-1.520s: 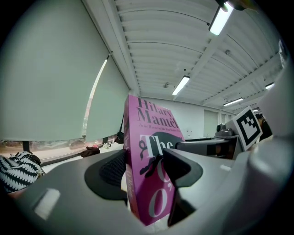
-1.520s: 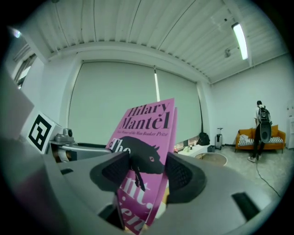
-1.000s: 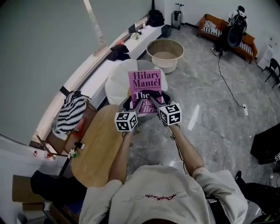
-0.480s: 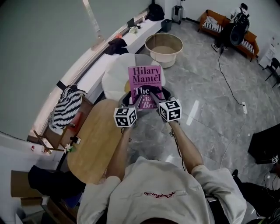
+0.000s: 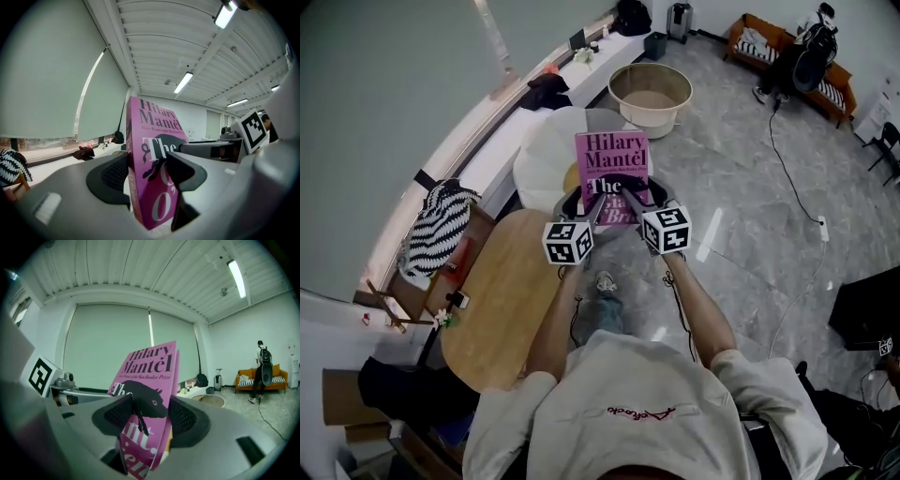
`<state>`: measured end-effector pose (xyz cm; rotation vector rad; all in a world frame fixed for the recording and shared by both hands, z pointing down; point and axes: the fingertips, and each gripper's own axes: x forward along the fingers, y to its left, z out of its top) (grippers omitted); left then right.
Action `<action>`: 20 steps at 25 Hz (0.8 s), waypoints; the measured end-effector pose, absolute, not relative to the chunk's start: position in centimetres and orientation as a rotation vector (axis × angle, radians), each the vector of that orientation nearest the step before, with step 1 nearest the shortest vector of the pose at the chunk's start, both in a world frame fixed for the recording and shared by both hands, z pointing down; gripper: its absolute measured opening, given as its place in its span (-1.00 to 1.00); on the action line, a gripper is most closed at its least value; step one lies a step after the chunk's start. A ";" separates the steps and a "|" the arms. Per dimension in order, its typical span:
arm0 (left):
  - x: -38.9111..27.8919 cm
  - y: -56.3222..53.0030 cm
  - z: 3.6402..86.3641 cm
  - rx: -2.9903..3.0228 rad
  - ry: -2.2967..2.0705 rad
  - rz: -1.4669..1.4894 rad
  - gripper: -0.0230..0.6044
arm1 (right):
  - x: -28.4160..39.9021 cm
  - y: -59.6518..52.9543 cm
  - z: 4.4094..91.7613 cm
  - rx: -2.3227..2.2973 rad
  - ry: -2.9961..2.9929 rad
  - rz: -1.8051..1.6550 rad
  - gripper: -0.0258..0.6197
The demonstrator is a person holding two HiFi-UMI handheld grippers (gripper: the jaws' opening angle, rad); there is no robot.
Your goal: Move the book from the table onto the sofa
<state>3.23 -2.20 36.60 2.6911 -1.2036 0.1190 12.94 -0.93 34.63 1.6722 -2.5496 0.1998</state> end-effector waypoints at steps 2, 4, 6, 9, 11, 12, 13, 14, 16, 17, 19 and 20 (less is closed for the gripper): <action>3.3 -3.5 36.9 2.692 -1.194 0.118 -0.10 | 13.0 -2.2 34.9 1.679 -2.544 0.204 -0.13; 3.3 -5.1 37.2 2.693 -1.189 0.117 -0.10 | 13.0 -3.7 35.2 1.682 -2.539 0.205 -0.13; 3.5 -6.6 37.5 2.692 -1.184 0.116 -0.10 | 13.2 -5.3 35.5 1.684 -2.534 0.205 -0.13; 3.9 -9.7 37.6 2.693 -1.174 0.115 -0.10 | 13.6 -8.3 35.5 1.682 -2.527 0.202 -0.13; 3.9 -11.7 37.5 2.685 -1.172 0.112 -0.10 | 13.6 -10.3 35.4 1.679 -2.524 0.207 -0.13; 3.9 -12.7 37.5 2.681 -1.172 0.110 -0.10 | 13.5 -11.4 35.4 1.679 -2.522 0.210 -0.13; 3.8 -13.8 37.4 2.680 -1.171 0.109 -0.10 | 13.4 -12.4 35.3 1.679 -2.519 0.213 -0.13; 3.7 -14.9 37.3 2.680 -1.168 0.110 -0.10 | 13.3 -13.5 35.2 1.680 -2.516 0.213 -0.13; 3.4 -17.2 37.0 2.682 -1.162 0.111 -0.10 | 13.0 -15.9 34.9 1.680 -2.515 0.209 -0.13; 3.2 -18.5 36.8 2.683 -1.161 0.108 -0.10 | 12.9 -17.1 34.7 1.681 -2.516 0.206 -0.13; 3.1 -20.8 36.4 2.687 -1.164 0.102 -0.10 | 12.7 -19.4 34.3 1.688 -2.516 0.202 -0.13; 3.0 -22.0 36.2 2.690 -1.163 0.099 -0.10 | 12.7 -20.6 34.1 1.692 -2.515 0.198 -0.13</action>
